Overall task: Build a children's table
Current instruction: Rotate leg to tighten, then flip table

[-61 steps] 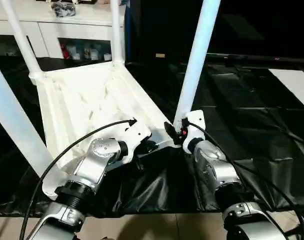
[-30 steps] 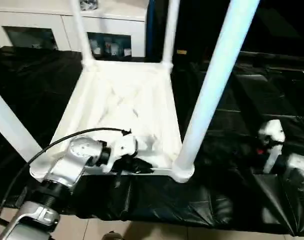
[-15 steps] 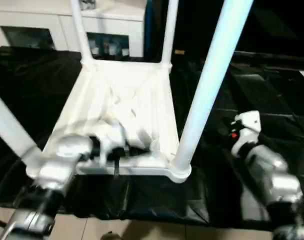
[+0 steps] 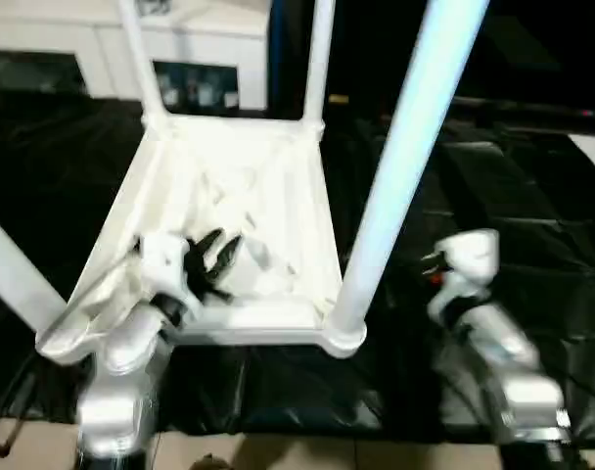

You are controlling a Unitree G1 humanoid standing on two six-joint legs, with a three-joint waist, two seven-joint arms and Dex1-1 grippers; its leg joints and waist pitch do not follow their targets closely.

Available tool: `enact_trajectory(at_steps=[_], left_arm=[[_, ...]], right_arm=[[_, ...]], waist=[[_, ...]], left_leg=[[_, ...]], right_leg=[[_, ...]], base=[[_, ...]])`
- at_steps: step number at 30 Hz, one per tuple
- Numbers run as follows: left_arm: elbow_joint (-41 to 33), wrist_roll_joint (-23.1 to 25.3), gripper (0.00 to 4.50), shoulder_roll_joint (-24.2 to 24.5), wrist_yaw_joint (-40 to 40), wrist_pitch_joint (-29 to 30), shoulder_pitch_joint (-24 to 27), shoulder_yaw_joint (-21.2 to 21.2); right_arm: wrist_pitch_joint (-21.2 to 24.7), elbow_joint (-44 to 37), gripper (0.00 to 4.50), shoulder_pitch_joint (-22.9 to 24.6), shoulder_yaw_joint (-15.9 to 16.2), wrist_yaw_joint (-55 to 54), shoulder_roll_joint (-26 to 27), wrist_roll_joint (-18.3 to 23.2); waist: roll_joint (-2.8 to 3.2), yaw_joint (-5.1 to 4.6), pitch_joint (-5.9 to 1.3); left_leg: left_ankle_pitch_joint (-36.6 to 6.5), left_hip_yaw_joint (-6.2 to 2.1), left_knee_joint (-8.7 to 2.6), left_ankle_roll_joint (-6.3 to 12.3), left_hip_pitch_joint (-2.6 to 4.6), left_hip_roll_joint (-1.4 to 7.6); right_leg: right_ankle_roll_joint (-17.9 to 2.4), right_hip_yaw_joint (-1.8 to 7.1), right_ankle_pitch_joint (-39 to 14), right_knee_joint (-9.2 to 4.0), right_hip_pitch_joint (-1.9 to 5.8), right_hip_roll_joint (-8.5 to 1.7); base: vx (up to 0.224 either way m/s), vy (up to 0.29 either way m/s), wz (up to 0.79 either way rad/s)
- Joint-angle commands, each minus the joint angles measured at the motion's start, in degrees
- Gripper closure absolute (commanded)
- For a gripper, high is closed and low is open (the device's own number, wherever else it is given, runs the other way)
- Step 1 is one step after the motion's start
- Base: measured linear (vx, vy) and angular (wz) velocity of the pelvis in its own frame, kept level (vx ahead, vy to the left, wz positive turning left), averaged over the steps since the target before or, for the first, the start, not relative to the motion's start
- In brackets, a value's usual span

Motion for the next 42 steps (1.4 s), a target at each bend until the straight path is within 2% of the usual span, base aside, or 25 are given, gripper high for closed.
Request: enact_trajectory(at_steps=[1, 2, 3, 4, 5, 6, 7, 8, 9, 10, 11, 13, 14, 15, 16, 17, 18, 19, 20, 21, 23, 26, 35, 38, 42], left_arm=[[-2.5, 3.83, 2.96, -0.72, 3.41, -0.97, 1.27, -1.62], [-3.36, 4.55, 2.96, -0.79, 4.15, -0.61, 1.76, -1.84], [-3.98, 5.17, 2.96, -0.92, 4.85, -0.62, 2.13, -1.76], [-4.71, 4.94, 2.96, -1.2, 5.26, -0.54, 2.83, -1.13], [-4.72, 4.87, 2.96, -1.22, 5.25, -0.52, 2.87, -1.06], [-4.77, 4.5, 2.96, -1.31, 5.17, -0.42, 3.07, -0.73], [-5.31, 1.92, 2.96, -2.15, 4.96, 0.35, 3.73, 0.18], [-6.11, 0.45, 2.96, -2.55, 5.38, 0.46, 4.51, 0.85], [-6.42, 0.24, 2.96, -2.53, 5.58, 0.36, 4.78, 1.04], [-6.81, 0.43, 2.96, -2.35, 6.0, 0.28, 5.1, 0.91], [-7.6, 0.68, 2.96, -1.78, 5.87, -0.11, 6.14, 0.37], [-7.87, 0.69, 2.96, -1.64, 5.8, -0.22, 6.57, 0.21], [-8.33, 1.43, 2.96, -0.68, 4.86, -1.45, 7.71, -0.6], [-8.54, 1.36, 2.96, -0.36, 4.36, -1.7, 8.17, -0.73], [-8.79, 0.57, 2.96, -0.35, 3.79, -1.55, 8.7, -0.51], [-8.97, -0.12, 2.96, -0.44, 3.46, -1.3, 9.0, -0.26], [-9.17, -0.64, 2.76, -0.48, 3.22, -1.16, 9.29, -0.07], [-9.71, -1.43, 2.65, -0.49, 2.8, -1.45, 10.29, 0.23], [-11.0, -3.03, 2.65, -0.19, 1.91, -2.57, 12.7, 0.48], [-11.0, -3.03, 2.6, -0.19, 1.91, -2.57, 12.7, 0.48], [-12.33, -4.41, 2.4, -0.14, 1.51, -4.0, 15.71, 1.15], [-14.08, -6.45, 2.16, -0.08, 0.91, -5.05, 18.79, 1.88], [-14.09, -7.22, 1.4, -1.81, 4.65, -10.35, 24.15, 6.47], [-13.79, -8.21, 1.17, -2.42, 6.24, -11.41, 24.74, 8.86], [-15.08, -9.24, 0.86, -3.11, 7.53, -12.17, 26.33, 10.98]], right_arm=[[-1.21, 0.51, 0.0, 0.37, 0.74, -1.64, -0.71, -2.06], [-1.33, 0.17, 0.0, 0.63, 0.9, -1.81, -0.64, -2.18], [-1.55, -0.19, 0.0, 0.85, 0.93, -1.88, -0.52, -2.18], [-1.84, -0.69, 0.0, 1.27, 0.72, -1.83, -0.11, -1.76], [-1.88, -0.73, 0.0, 1.32, 0.69, -1.78, -0.06, -1.67], [-2.07, -0.92, 0.0, 1.53, 0.51, -1.56, 0.17, -1.2], [-1.77, -1.95, 0.0, 2.13, -0.55, -1.19, 1.34, 0.96], [-0.71, -2.9, 0.0, 2.62, -1.49, -1.19, 2.21, 2.58], [-0.48, -3.18, 0.0, 2.8, -1.52, -1.23, 2.22, 2.6], [-0.52, -3.32, 0.0, 2.99, -1.32, -1.38, 2.0, 2.17], [-0.46, -3.64, 0.0, 3.53, -1.59, -1.91, 2.15, 2.38], [-0.27, -3.8, 0.0, 3.74, -1.9, -2.12, 2.39, 2.87], [-0.1, -4.39, 0.0, 4.23, -2.26, -2.51, 2.47, 3.12], [0.15, -4.67, 0.0, 4.47, -2.44, -2.59, 2.43, 3.21], [0.33, -4.99, 0.0, 4.78, -2.64, -2.45, 2.31, 3.33], [0.48, -5.19, 0.0, 4.98, -2.77, -2.32, 2.24, 3.46], [0.63, -5.46, 0.0, 5.17, -2.83, -2.17, 2.14, 3.56], [0.91, -6.24, 0.0, 5.81, -2.79, -1.41, 1.55, 3.84], [1.18, -7.72, 0.0, 7.2, -2.43, 1.4, -0.32, 4.66], [1.18, -7.72, 0.0, 7.2, -2.43, 1.4, -0.32, 4.66], [0.85, -8.68, 0.0, 8.79, -2.12, 7.11, -4.11, 6.08], [1.64, -9.69, 0.0, 10.02, -2.72, 13.44, -9.24, 7.78], [3.5, -15.36, 0.0, 14.28, 1.13, 33.77, -22.25, 14.54], [3.67, -15.66, 0.0, 13.74, 3.92, 35.17, -21.88, 13.99], [3.39, -14.31, 0.0, 11.41, 5.9, 35.13, -19.72, 13.99]], waist=[[0.68, -0.89, -2.79], [1.63, -1.11, -2.34], [2.39, -2.29, -2.78], [3.44, -3.44, -2.91], [3.58, -4.09, -2.74], [3.28, -4.14, -2.33], [3.28, -4.47, -2.56], [2.49, -3.62, -1.66], [1.28, -3.03, -1.55], [-0.83, 0.19, -1.4], [-1.83, 2.83, -1.8], [-2.39, 3.46, -2.17], [-1.65, 4.25, -2.05], [-0.94, 4.55, -1.41], [-0.34, 4.59, -1.31], [1.14, 4.06, -1.58], [1.72, 3.42, -2.03], [2.38, 3.16, -2.52], [2.57, 2.29, -1.68], [2.57, 2.29, -1.68], [1.62, 2.07, -0.91], [1.03, 1.77, -1.09], [-0.45, 0.59, -1.68], [-1.35, 0.54, -1.71], [-1.36, 0.83, -1.6]], left_leg=[[-20.27, -0.37, -4.39, -1.73, 0.67, 0.83], [-23.0, -3.84, -6.43, 2.22, -3.03, 0.37], [-25.32, -7.87, -6.79, 6.45, -1.31, 2.89], [-21.37, -10.93, -6.82, 11.96, -0.45, 3.56], [-19.25, -12.51, -7.17, 14.49, -0.54, 3.94], [-17.09, -13.72, -7.31, 17.79, -1.36, 2.01], [-16.85, -11.24, -6.92, 17.4, 0.89, 5.54], [-17.77, -8.0, -6.11, 17.69, -0.76, 3.96], [-18.31, -4.93, -3.13, 15.31, -2.29, 0.48], [-10.27, -1.07, 5.24, 7.24, -0.23, -4.49], [-7.64, -2.01, 4.8, 5.45, -3.5, -2.11], [-9.61, -3.38, 6.5, 7.95, -4.57, -2.24], [-9.59, -5.23, 7.81, 9.23, -4.75, -2.27], [-7.67, -6.38, 6.79, 8.55, -3.99, -1.6], [-6.0, -6.32, 5.33, 8.34, -3.47, -1.32], [-4.27, -4.74, -0.81, 10.48, -0.4, -0.24], [-6.84, -4.91, -1.49, 11.05, 1.06, 1.47], [-8.97, -5.32, -1.65, 10.61, 2.34, 3.14], [-21.62, -3.89, -3.25, 5.04, 1.66, 3.87], [-21.62, -3.89, -3.25, 5.04, 1.66, 3.87], [-30.48, -2.39, -3.5, 1.37, 1.49, 1.44], [-25.73, -2.0, -3.75, 2.43, 1.02, 1.36], [-14.37, -1.55, -2.63, 7.88, -0.13, 1.2], [-11.57, -1.39, -2.32, 9.25, 0.01, 1.26], [-12.8, -1.55, -2.66, 8.04, 0.36, 1.54]], right_leg=[[-5.8, 0.55, -12.15, -4.6, 2.03, 0.91], [-7.31, -2.83, -10.35, -3.51, 4.72, 0.77], [-11.77, -3.64, -7.62, -2.18, 3.84, 0.94], [-17.78, -4.29, -6.03, 0.08, 3.12, 1.75], [-19.62, -4.49, -7.14, 1.25, 3.03, 1.92], [-21.9, -4.18, -10.16, 1.8, 3.49, 2.04], [-21.77, -2.76, -9.35, 1.92, 1.59, 1.01], [-23.01, -1.15, -7.4, 0.91, 2.34, -1.06], [-22.33, 0.55, -8.96, -2.66, 2.96, -2.39], [-5.89, 0.99, -35.74, -8.63, 1.74, -6.17], [9.8, 6.92, -50.56, -7.67, 4.56, -9.52], [11.09, 9.79, -44.43, -7.01, 5.44, -12.13], [6.11, 11.26, -34.84, -7.08, 5.69, -14.62], [-3.61, 9.86, -26.05, -7.02, 5.38, -13.91], [-7.99, 8.17, -22.29, -6.62, 5.27, -12.27], [-12.08, 2.46, -15.34, -4.3, 3.0, -3.35], [-11.47, 1.89, -13.67, -3.28, 2.18, -1.74], [-11.25, 1.76, -10.8, -2.26, 1.63, -1.44], [-10.67, 2.3, -8.02, -2.53, 2.08, -2.05], [-10.67, 2.3, -8.02, -2.53, 2.08, -2.05], [-8.59, 3.16, -19.07, -4.8, 2.91, -3.85], [-5.83, 3.63, -22.4, -5.55, 3.19, -4.32], [-6.95, 3.72, -10.37, -4.75, 4.37, -4.22], [-7.47, 3.47, -8.32, -4.67, 4.18, -3.94], [-8.25, 3.37, -11.0, -4.64, 3.91, -3.98]], base=[[-0.021, -0.035, 0.2], [-0.021, -0.035, 0.2], [0.005, -0.087, 0.55], [0.036, -0.111, 0.6], [0.036, -0.111, 0.6], [-0.003, -0.135, 0.47], [0.025, -0.204, 0.37], [0.025, -0.204, 0.37], [-0.001, -0.18, 0.14], [-0.038, -0.12, -0.05], [-0.038, -0.12, -0.05], [-0.004, -0.076, 0.03], [-0.002, -0.052, 0.09], [0.0, 0.0, 0.0], [0.0, 0.0, 0.0], [0.0, 0.0, 0.0], [-0.018, 0.047, 0.22], [-0.044, 0.067, 0.32], [-0.044, 0.067, 0.32], [-0.028, 0.077, 0.2], [0.006, 0.071, 0.06], [0.004, 0.02, 0.01], [0.0, 0.0, 0.0], [0.0, 0.0, 0.0], [0.0, 0.0, 0.0]])
